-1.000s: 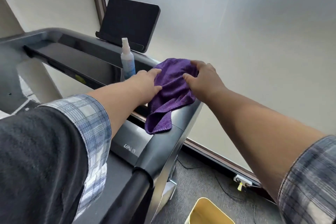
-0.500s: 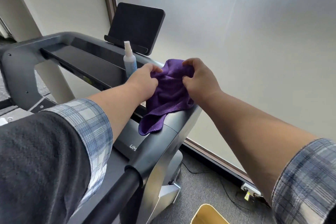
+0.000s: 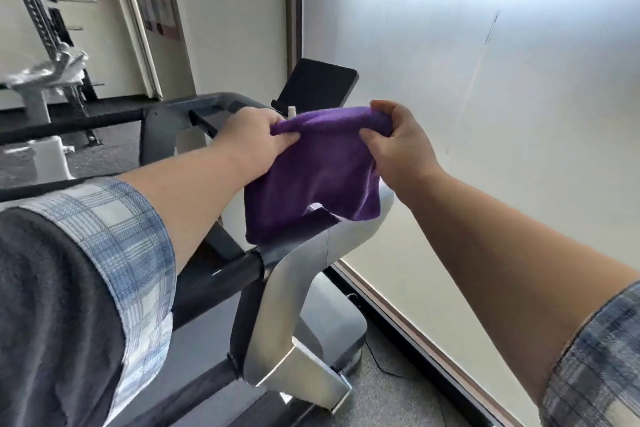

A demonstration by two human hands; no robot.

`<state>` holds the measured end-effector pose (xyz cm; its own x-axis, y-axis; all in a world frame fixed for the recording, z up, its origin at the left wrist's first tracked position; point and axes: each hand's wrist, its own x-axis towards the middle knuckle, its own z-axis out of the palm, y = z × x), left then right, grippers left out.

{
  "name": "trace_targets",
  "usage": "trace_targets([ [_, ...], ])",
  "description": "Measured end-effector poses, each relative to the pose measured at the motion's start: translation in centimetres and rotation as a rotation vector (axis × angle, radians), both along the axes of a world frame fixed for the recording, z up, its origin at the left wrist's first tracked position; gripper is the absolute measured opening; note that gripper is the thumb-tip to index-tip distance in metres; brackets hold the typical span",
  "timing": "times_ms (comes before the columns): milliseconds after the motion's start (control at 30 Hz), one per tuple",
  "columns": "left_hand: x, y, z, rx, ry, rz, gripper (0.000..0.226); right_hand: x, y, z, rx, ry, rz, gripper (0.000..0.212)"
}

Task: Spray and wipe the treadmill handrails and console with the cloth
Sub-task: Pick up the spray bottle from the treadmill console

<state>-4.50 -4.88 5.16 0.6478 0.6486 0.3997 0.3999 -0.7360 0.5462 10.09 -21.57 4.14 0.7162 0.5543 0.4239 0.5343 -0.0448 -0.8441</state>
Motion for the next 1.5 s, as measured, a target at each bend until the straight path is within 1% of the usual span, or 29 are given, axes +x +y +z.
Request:
trace_targets([
  [67,-1.4,-1.9,0.5,-0.031,-0.093,-0.021,0.021,-0.8,-1.3,0.2,-0.025,0.005,0.032,0.04],
  [133,-2.5,-3.8,0.6,-0.098,-0.167,-0.035,0.019,-1.7,-2.5,0.3,-0.047,0.01,0.059,0.036],
  [267,-4.4,-7.1,0.0,-0.332,-0.291,-0.044,0.017,-3.4,-4.6,-0.3,-0.048,0.032,0.087,0.017],
  [367,-5.4,-9.6,-0.2,-0.461,-0.427,-0.056,0.015,-4.4,-6.4,-0.4,-0.054,0.108,0.152,0.016],
  [400,-5.5,-10.1,-0.1,-0.528,-0.482,-0.069,0.014,-4.5,-6.6,-0.4,-0.056,0.168,0.196,0.019],
  [467,-5.4,-10.6,0.2,-0.635,-0.549,-0.096,0.012,-4.7,-6.7,-0.4,-0.033,0.377,0.3,0.028],
  [600,-5.2,-11.8,0.8,-0.637,-0.56,-0.093,0.013,-5.4,-7.9,0.2,0.093,0.93,0.489,0.05],
  [667,-4.9,-11.9,1.2,-0.656,-0.576,-0.083,0.02,-5.8,-8.5,0.2,0.184,1.11,0.634,0.069],
  [733,-4.6,-11.8,1.5,-0.702,-0.578,-0.06,0.028,-6.1,-9.2,-0.3,0.355,1.208,0.805,0.084],
  [767,-4.4,-11.8,1.7,-0.723,-0.58,-0.044,0.03,-6.4,-9.4,-0.7,0.418,1.223,0.879,0.088],
  [833,-3.8,-11.4,1.7,-0.744,-0.567,0.013,0.033,-7.3,-9.3,-1.7,0.478,1.246,0.963,0.09],
  [900,-3.3,-10.6,1.6,-0.727,-0.554,0.059,0.037,-8.0,-8.8,-2.3,0.471,1.219,0.965,0.085],
  [967,-2.8,-10.1,1.5,-0.712,-0.531,0.085,0.041,-8.5,-8.3,-2.2,0.453,1.206,0.888,0.079],
  [1000,-2.6,-9.9,1.5,-0.705,-0.519,0.077,0.042,-8.6,-7.9,-2.0,0.447,1.2,0.824,0.071],
  [1067,-2.1,-9.7,1.3,-0.713,-0.502,0.017,0.044,-8.2,-7.0,-1.8,0.399,1.181,0.655,0.042],
  [1133,-1.7,-9.0,1.1,-0.737,-0.448,-0.066,0.053,-7.4,-6.1,-1.3,0.364,1.153,0.487,0.01],
  [1167,-1.6,-8.4,1.2,-0.731,-0.41,-0.086,0.056,-6.8,-5.7,-1.0,0.379,1.156,0.438,0.007],
  [1200,-1.5,-7.8,1.2,-0.722,-0.391,-0.093,0.056,-6.2,-5.3,-0.9,0.417,1.192,0.411,0.01],
  [1267,-1.2,-6.6,1.3,-0.729,-0.412,-0.099,0.049,-5.1,-4.8,-0.9,0.507,1.3,0.414,0.011],
  [1300,-0.9,-6.0,1.2,-0.742,-0.436,-0.105,0.046,-4.9,-4.5,-0.9,0.553,1.367,0.421,0.014],
  [1333,-0.6,-5.9,1.1,-0.734,-0.459,-0.106,0.043,-5.0,-4.2,-1.0,0.618,1.429,0.44,0.031],
  [1400,0.3,-5.7,0.8,-0.693,-0.517,-0.064,0.036,-5.0,-3.3,-1.4,0.729,1.483,0.49,0.078],
  [1433,0.8,-5.6,0.8,-0.679,-0.558,-0.016,0.033,-5.5,-2.7,-1.4,0.762,1.467,0.516,0.091],
  [1500,1.6,-5.1,0.7,-0.64,-0.608,0.076,0.03,-6.4,-1.4,-1.0,0.793,1.394,0.557,0.103],
])
